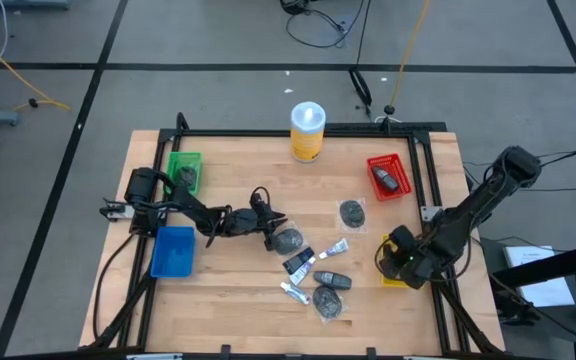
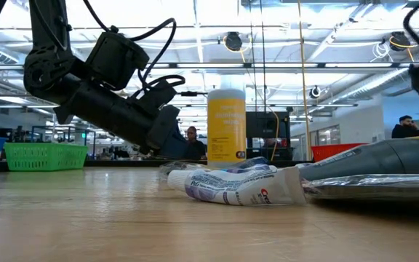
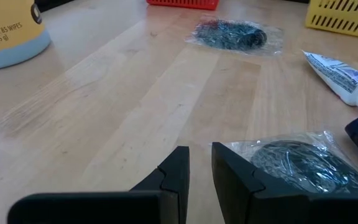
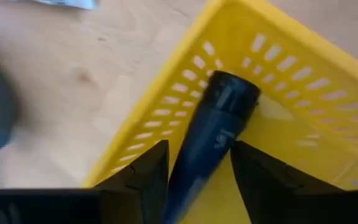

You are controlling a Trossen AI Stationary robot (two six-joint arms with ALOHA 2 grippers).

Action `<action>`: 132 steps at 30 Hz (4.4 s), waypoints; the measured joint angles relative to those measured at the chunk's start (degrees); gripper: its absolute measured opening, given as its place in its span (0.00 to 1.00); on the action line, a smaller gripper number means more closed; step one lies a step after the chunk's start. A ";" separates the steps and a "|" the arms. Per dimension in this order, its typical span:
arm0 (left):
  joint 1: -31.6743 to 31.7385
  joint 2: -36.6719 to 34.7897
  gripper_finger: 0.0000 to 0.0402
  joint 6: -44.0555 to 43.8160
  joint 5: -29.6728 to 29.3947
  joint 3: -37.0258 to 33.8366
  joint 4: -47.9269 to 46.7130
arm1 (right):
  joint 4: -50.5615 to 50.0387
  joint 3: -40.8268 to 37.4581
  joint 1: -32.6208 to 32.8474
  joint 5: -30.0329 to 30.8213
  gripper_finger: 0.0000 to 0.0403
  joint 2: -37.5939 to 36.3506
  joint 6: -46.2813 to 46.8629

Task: Pick & Place Travel size toiletries
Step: Put the shaving cream into the yellow bin, then put the toothpaste into the blue bin

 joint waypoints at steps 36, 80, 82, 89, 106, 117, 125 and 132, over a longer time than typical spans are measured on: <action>-4.02 0.00 0.17 4.56 0.02 4.33 0.14 | 45.54 5.06 -30.35 -0.95 0.59 16.92 -92.24; -4.02 0.00 0.17 5.12 0.00 4.33 -0.02 | 45.47 5.16 -26.34 -8.52 0.49 28.77 -91.63; -4.01 0.00 0.17 3.09 -0.06 4.33 0.73 | 47.26 5.16 -26.34 -6.75 0.41 29.85 -91.63; -3.61 0.00 0.18 3.20 11.94 4.35 12.55 | 57.17 5.08 -26.36 4.35 0.14 33.74 -88.25; -4.46 0.00 0.71 -6.64 1.44 13.93 7.22 | 85.90 5.00 -22.92 36.80 0.08 34.63 -100.23; -4.46 -0.02 0.64 -8.83 -1.43 19.37 -4.44 | 88.84 5.00 -22.82 36.82 0.08 34.61 -106.27; -3.26 -0.02 0.32 -9.06 6.97 19.34 -5.31 | 87.57 5.00 -22.76 36.48 0.09 34.59 -104.82; -2.95 -0.02 0.12 -7.39 9.44 19.30 -8.17 | 84.32 5.00 -22.94 31.08 0.13 34.45 -104.54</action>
